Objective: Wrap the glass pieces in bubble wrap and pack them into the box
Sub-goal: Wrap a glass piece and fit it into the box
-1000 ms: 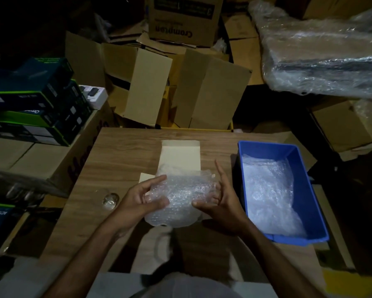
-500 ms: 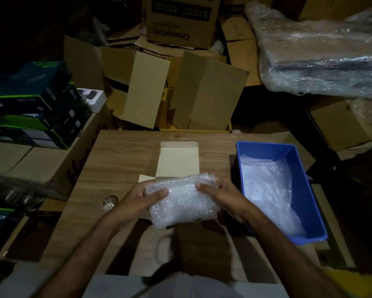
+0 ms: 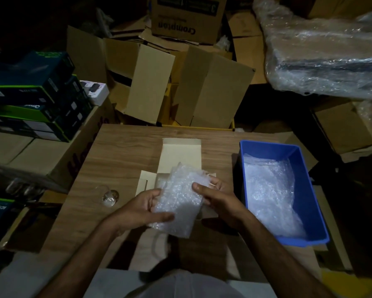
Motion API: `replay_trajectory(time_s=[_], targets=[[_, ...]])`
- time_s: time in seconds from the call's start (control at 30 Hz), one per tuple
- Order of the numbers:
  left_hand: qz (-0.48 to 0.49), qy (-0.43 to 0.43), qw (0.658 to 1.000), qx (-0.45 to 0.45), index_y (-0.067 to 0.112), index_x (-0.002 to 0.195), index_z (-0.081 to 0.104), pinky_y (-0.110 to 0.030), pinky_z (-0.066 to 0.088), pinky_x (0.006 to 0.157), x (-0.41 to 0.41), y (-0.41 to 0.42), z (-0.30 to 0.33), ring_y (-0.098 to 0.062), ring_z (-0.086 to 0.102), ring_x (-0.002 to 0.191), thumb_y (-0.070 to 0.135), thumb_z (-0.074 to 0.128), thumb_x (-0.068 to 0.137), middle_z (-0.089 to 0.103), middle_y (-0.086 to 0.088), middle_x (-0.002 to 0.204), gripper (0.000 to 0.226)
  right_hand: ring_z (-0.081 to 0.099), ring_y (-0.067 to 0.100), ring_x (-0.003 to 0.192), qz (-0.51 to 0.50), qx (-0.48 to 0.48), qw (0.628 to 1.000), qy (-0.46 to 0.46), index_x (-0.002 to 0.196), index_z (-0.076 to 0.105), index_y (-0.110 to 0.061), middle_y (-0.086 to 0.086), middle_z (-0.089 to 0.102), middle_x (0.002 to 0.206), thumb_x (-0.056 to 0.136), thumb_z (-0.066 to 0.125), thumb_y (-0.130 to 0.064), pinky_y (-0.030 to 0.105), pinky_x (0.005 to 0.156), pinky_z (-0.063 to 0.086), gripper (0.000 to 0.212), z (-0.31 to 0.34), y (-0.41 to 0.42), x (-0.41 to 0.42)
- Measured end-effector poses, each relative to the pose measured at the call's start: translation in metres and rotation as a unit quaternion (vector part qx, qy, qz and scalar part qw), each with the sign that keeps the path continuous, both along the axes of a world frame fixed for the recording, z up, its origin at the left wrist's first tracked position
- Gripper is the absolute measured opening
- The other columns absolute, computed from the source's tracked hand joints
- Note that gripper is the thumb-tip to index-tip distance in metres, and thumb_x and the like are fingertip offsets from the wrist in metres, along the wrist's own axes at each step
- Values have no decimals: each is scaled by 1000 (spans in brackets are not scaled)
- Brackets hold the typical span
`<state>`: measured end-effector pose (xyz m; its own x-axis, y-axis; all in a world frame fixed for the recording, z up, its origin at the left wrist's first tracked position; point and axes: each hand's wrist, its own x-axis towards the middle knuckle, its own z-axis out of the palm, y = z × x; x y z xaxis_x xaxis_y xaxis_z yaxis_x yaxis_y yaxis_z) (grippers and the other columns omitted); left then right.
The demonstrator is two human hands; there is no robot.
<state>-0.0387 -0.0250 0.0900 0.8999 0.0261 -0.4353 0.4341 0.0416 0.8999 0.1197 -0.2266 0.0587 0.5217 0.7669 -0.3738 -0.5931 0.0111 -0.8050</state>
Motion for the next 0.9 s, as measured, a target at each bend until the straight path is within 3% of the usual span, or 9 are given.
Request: replay_trajectory(time_s=[0.17, 0.27, 0.37, 0.43, 0.5, 0.63, 0.73, 0.8, 0.9], targets=[[149, -50, 987, 14, 5, 128, 61, -47, 59, 92, 8, -16, 5, -39, 71, 108, 9, 64, 98, 74, -19, 117, 31, 68, 31, 119, 80, -3, 996, 32, 136, 57, -18, 8, 69, 131, 83, 83, -24, 43, 92, 59, 60, 1, 4, -9], [193, -41, 980, 20, 12, 134, 52, -57, 56, 95, 5, -25, -1, -42, 71, 107, 8, 63, 98, 75, -19, 113, 38, 74, 26, 104, 28, -59, 998, -4, 130, 54, -20, 9, 71, 124, 76, 87, -18, 37, 75, 62, 63, -2, 10, -18], [246, -64, 967, 24, 28, 133, 45, -33, 64, 72, 1, -31, -8, -17, 76, 97, -1, 61, 97, 79, 5, 103, 49, 76, 23, 97, -38, -63, 997, -36, 125, 43, -25, 13, 69, 123, 77, 86, -14, 33, 65, 61, 65, -10, 13, -24], [230, -81, 967, 67, 29, 131, 50, -22, 59, 79, -1, -30, -12, -3, 69, 106, -5, 61, 96, 74, 18, 112, 50, 76, 25, 96, -56, -57, 993, -86, 115, 39, -31, 15, 69, 121, 81, 83, -11, 30, 59, 60, 59, -15, 11, -26], [185, -91, 972, 112, 24, 128, 61, -18, 53, 89, -2, -26, -13, 5, 61, 117, -5, 63, 95, 67, 25, 126, 44, 75, 29, 98, -30, -21, 989, -141, 112, 44, -29, 14, 70, 121, 83, 81, -7, 28, 62, 60, 53, -16, 7, -24], [171, -69, 983, 0, 12, 137, 59, -27, 60, 83, -5, -13, -12, -24, 72, 111, -11, 73, 84, 71, 4, 129, 60, 70, 17, 112, 79, -7, 948, -307, 136, 51, -4, 2, 67, 127, 76, 85, 3, 33, 89, 60, 70, -11, -2, -20], [126, -29, 987, 96, 17, 140, 58, -40, 61, 91, -3, -4, -6, -30, 73, 106, -4, 84, 76, 74, -12, 119, 71, 66, 21, 119, 71, -42, 935, -346, 137, 55, 0, 12, 62, 134, 80, 84, -5, 45, 98, 57, 64, -3, 1, -17], [84, -22, 973, 214, 24, 125, 70, -47, 59, 92, 1, 0, -2, -29, 72, 100, 9, 84, 81, 73, -14, 111, 49, 71, 19, 107, 76, -58, 940, -328, 123, 67, -6, 4, 71, 119, 84, 81, -12, 47, 91, 60, 42, 5, 4, -15], [56, -69, 954, 288, 18, 99, 78, -39, 57, 85, 3, 6, 4, -24, 67, 95, 23, 75, 91, 67, -14, 103, 10, 68, 5, 93, 87, -65, 931, -349, 97, 74, -6, -15, 70, 100, 88, 78, -18, 27, 80, 60, 15, 11, 8, -10]])
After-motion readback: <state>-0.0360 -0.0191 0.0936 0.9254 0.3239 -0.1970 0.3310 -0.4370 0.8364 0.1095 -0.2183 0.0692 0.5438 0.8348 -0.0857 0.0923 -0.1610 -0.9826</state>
